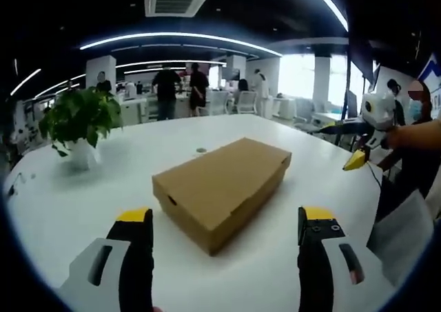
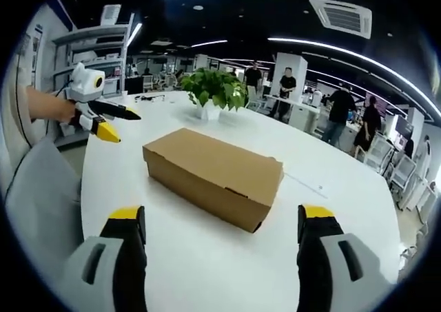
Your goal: Operate the shoe box by opening the lid, removing the specified soft item, and placing it in the target area until the item is outside and the box remains undamaged.
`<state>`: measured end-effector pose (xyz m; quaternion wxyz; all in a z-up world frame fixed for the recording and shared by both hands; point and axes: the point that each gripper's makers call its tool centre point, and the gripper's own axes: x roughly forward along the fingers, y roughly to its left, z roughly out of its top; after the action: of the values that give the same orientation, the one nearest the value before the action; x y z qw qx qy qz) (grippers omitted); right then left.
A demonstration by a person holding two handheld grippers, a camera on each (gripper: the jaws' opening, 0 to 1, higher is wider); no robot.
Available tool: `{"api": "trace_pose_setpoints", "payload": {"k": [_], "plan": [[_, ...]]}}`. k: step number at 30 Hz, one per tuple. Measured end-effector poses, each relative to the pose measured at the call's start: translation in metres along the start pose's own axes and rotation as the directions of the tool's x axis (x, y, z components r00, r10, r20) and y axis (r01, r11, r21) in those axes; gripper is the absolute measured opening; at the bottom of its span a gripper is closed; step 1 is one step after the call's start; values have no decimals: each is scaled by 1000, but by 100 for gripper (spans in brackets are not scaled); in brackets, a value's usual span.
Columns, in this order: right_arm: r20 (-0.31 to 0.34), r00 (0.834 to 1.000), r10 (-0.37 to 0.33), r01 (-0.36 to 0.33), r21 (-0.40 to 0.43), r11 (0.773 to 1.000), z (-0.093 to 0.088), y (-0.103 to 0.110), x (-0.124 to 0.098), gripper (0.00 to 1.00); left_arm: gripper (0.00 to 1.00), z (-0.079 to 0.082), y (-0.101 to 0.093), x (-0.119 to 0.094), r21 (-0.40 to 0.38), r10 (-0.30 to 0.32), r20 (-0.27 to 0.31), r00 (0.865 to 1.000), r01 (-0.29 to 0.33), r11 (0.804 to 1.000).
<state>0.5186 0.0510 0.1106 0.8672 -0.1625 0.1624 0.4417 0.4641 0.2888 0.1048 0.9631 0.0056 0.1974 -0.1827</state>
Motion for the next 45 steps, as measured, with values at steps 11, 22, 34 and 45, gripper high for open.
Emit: {"api": "trace_pose_setpoints", "payload": {"k": [11, 22, 34, 45], "plan": [[-26, 999, 42, -42, 12, 999, -9, -10, 22, 82, 85, -16, 9, 17, -1, 23, -34, 999, -23, 1000], [-63, 995, 80, -81, -18, 997, -20, -15, 46, 80, 83, -20, 10, 28, -30, 61, -35, 997, -63, 998], [-104, 989, 106, -110, -33, 993, -31, -21, 68, 78, 82, -33, 14, 43, -32, 88, -57, 994, -90, 995], [-120, 988, 97, -94, 27, 995, -37, -36, 83, 76, 79, -38, 15, 57, -40, 91, -76, 993, -94, 995]]}}
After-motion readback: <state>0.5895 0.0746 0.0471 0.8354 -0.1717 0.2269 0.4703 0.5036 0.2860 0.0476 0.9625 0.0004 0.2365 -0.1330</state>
